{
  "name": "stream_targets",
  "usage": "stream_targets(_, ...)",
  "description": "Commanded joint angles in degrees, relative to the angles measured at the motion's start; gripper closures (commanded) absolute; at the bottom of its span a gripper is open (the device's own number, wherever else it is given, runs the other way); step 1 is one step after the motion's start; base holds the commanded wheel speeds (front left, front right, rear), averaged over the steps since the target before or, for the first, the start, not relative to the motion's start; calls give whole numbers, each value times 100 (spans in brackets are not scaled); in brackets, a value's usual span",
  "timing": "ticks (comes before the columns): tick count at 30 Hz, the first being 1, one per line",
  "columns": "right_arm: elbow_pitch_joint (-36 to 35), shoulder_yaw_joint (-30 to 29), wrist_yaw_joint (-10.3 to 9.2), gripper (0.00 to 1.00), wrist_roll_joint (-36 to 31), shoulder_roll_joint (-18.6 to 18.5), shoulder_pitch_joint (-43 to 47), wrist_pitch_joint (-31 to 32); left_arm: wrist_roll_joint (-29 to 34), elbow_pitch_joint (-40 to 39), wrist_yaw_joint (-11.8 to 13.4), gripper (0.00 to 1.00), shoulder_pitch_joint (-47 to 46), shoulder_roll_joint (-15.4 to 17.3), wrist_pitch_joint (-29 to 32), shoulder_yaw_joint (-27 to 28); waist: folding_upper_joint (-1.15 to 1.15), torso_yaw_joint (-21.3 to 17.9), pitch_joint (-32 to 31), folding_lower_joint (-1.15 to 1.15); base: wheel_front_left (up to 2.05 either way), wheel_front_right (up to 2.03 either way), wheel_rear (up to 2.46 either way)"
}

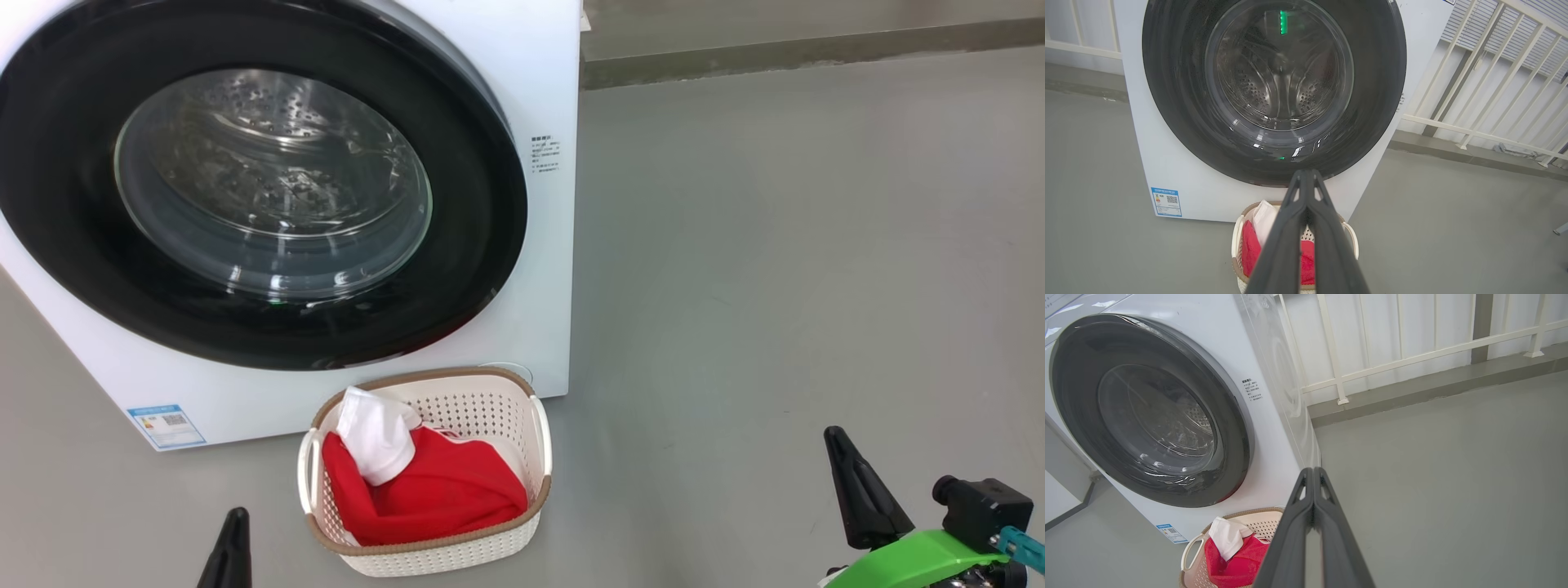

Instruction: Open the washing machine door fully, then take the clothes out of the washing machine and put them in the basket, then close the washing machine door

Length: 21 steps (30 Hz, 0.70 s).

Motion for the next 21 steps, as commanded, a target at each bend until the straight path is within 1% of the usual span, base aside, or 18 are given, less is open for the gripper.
stream_targets(1,-141,-63,-1,100,150,-35,-273,25,-170,-108,-7,100,-225,67,23,45,0,5,4,-1,0,0,0)
stream_targets(21,-126,-185,-2,100,1374,15,-381,363,-1549,48,-14,100,-441,80,358,46,0,86,65,-1,0,0,0)
